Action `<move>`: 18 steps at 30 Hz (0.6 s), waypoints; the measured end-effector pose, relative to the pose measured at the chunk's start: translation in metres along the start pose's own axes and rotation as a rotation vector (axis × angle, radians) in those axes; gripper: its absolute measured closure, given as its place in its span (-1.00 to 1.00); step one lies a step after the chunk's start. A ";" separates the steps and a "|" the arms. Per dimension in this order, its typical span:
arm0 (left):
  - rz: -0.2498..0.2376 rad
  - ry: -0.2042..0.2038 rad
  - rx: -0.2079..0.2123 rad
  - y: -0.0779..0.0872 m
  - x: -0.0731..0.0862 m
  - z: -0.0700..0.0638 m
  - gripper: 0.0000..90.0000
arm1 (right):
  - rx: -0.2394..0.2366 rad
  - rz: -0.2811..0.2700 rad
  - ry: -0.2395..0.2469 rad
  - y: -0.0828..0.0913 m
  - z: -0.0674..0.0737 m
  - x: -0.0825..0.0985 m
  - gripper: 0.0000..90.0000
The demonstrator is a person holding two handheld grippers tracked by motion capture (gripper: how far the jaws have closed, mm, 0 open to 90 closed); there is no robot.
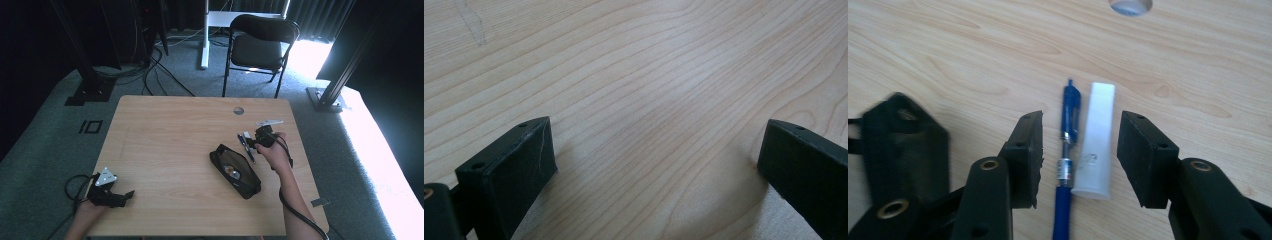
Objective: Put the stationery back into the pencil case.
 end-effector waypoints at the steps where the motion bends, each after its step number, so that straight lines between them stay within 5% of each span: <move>1: 0.000 0.000 0.000 0.000 0.000 0.000 -0.95 | 0.006 0.007 -0.003 -0.003 -0.001 0.001 0.17; 18: 0.000 0.000 0.000 0.000 0.000 0.000 -0.95 | 0.070 0.097 -0.037 -0.046 -0.010 0.016 0.25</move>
Point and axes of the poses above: each handheld gripper's, and its own axes: y roughly backward along the jaws, x roughly out of its underside, z roughly to its left, the point moved 8 cm from there along -y, roughly forward along the jaws, and after that the axes turned 7 degrees about x, right-handed, at the moved point
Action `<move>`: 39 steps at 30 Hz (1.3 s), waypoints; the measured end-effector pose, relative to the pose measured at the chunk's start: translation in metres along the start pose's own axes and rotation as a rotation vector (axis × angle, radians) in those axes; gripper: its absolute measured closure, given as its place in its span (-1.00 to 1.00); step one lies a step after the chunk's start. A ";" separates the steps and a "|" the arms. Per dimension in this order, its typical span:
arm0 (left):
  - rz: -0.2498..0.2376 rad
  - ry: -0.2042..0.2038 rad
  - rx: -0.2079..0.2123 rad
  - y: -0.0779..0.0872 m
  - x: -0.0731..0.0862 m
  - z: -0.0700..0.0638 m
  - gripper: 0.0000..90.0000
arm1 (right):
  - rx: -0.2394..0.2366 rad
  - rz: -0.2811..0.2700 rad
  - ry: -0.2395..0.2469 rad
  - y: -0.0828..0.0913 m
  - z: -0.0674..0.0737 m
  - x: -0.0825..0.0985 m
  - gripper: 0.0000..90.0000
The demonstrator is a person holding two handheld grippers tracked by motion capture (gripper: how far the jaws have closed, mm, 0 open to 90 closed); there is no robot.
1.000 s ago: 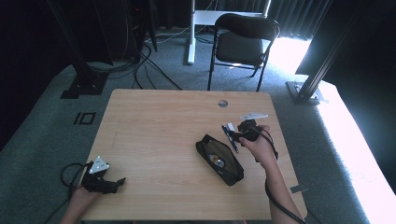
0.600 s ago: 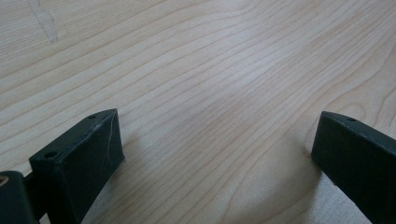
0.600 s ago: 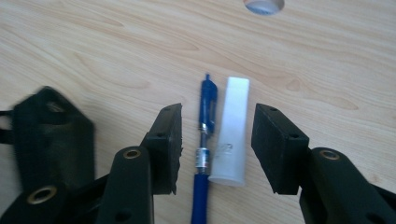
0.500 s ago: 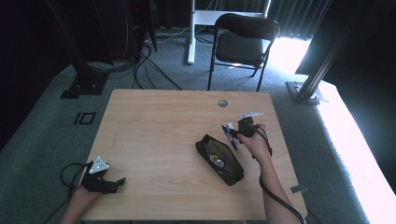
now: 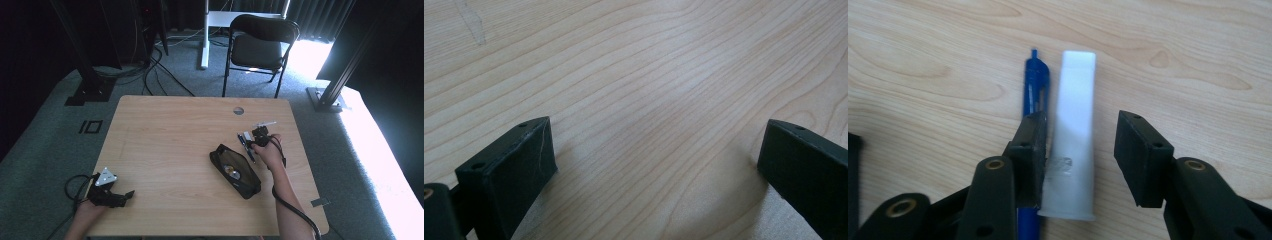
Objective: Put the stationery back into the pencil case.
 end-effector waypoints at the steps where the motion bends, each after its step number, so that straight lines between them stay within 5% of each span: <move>1: 0.000 0.001 -0.001 0.000 0.000 0.000 -0.95 | -0.004 0.009 -0.007 -0.002 0.000 0.001 0.25; 10: 0.000 0.002 -0.002 0.000 0.000 0.000 -0.95 | 0.013 0.052 -0.009 -0.006 -0.004 0.005 0.49; 23: 0.000 0.002 -0.002 0.000 0.000 0.000 -0.95 | 0.008 0.012 -0.033 0.020 -0.009 -0.003 0.50; 33: 0.000 0.002 -0.001 0.000 0.000 0.000 -0.95 | -0.010 0.076 -0.029 0.010 -0.010 0.013 0.51; 39: 0.000 0.002 -0.001 0.000 0.000 0.000 -0.95 | -0.012 0.051 -0.051 0.013 -0.014 0.010 0.51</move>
Point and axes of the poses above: each handheld gripper's, and its own axes: y roughly backward along the jaws, x roughly out of its underside, z roughly to its left, the point moved 8 cm from there along -y, roughly forward along the jaws, and after that the axes turned 7 degrees about x, right-handed, at the moved point
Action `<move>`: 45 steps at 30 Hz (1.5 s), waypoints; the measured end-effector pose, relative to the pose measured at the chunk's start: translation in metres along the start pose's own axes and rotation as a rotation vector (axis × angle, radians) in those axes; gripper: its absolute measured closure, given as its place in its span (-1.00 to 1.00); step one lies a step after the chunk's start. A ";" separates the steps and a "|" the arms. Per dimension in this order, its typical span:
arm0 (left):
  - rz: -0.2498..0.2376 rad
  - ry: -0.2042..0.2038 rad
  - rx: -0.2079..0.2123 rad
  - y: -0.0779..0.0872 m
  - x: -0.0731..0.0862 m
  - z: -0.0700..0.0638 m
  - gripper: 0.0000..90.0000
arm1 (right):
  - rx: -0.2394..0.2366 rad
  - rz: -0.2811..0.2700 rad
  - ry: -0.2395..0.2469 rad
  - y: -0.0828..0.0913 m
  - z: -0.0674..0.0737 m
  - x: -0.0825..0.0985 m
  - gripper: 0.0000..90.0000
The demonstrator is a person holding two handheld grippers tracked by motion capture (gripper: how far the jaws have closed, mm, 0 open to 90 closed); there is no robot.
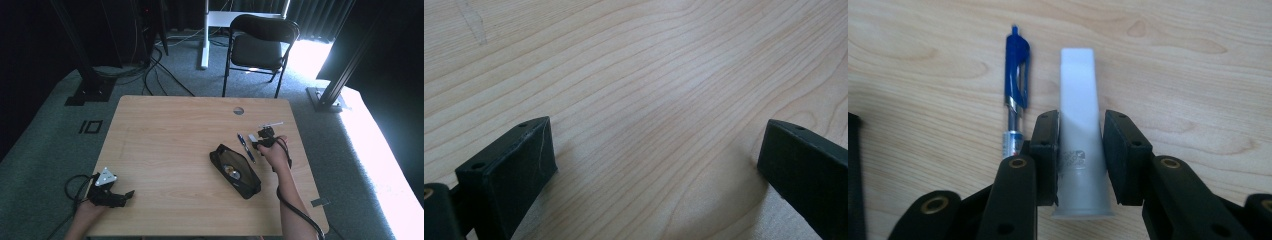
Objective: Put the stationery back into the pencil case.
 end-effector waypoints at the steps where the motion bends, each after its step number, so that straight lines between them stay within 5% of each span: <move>1: 0.000 0.000 0.000 0.000 0.000 0.000 -0.95 | -0.002 -0.001 0.003 0.002 0.000 -0.001 0.51; 25: 0.000 0.000 0.000 0.000 0.000 0.000 -0.95 | -0.062 -0.154 -0.012 0.059 0.008 -0.023 0.51; 45: 0.000 0.000 -0.001 0.000 0.000 0.000 -0.95 | -0.160 -0.280 0.074 0.123 0.055 -0.022 0.52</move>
Point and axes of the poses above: each handheld gripper's, and its own axes: y roughly backward along the jaws, x roughly out of its underside, z roughly to its left, the point moved 8 cm from there along -y, roughly forward along the jaws, and after that the axes turned 7 degrees about x, right-handed, at the moved point
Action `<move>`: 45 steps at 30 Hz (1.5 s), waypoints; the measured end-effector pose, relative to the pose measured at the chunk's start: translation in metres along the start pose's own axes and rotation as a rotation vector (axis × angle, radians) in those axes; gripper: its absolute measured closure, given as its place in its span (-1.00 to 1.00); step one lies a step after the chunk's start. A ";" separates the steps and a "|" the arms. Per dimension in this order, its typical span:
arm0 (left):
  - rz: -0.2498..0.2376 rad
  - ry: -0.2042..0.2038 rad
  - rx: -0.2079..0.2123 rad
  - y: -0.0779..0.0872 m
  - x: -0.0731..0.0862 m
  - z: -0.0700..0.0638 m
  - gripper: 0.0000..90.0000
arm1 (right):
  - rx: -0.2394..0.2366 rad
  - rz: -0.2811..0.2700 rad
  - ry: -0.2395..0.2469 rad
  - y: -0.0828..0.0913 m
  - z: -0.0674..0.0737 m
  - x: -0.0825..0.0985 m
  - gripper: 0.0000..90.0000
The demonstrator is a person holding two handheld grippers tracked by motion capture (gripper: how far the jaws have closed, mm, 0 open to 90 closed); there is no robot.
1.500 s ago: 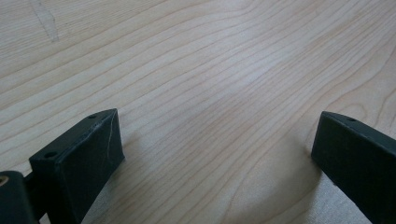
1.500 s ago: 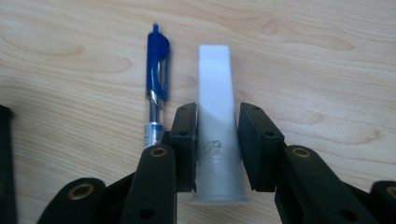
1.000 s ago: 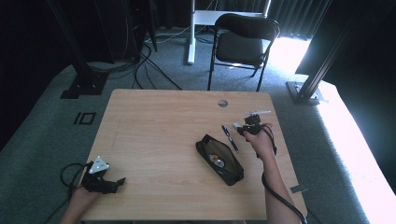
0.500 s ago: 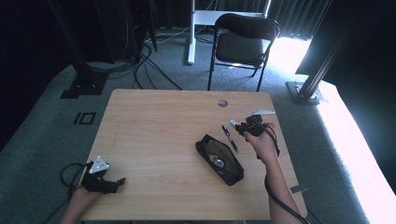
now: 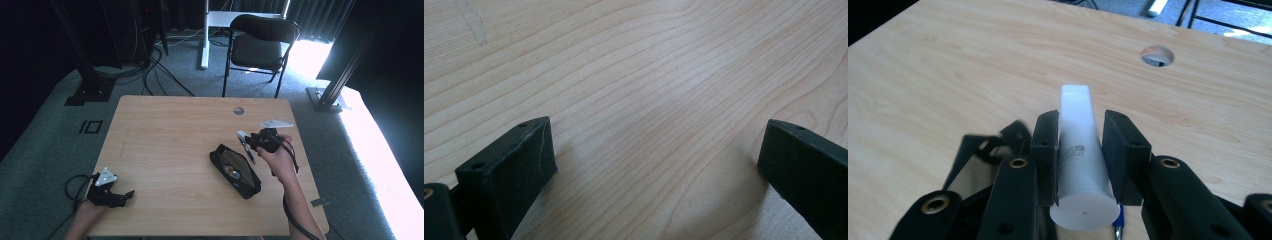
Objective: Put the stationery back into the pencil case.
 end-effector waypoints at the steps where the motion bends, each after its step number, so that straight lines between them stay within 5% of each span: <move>1: 0.000 0.000 0.001 0.000 0.000 0.000 -0.95 | -0.014 -0.009 -0.001 0.002 0.004 0.000 0.52; 12: 0.000 0.000 0.000 0.000 0.000 0.000 -0.95 | -0.101 -0.009 0.066 0.015 0.042 0.011 0.52; 17: -0.001 -0.001 0.000 0.000 0.000 0.000 -0.95 | -0.115 0.011 0.083 0.013 0.048 0.021 0.52; 45: 0.000 0.000 0.001 0.000 0.000 0.000 -0.95 | -0.065 0.204 0.167 -0.040 0.062 0.062 0.54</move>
Point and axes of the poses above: each handheld gripper's, and its own axes: y roughly backward along the jaws, x roughly out of its underside, z roughly to its left, the point moved 8 cm from there along -y, roughly forward along the jaws, and after that the axes turned 7 degrees about x, right-handed, at the moved point
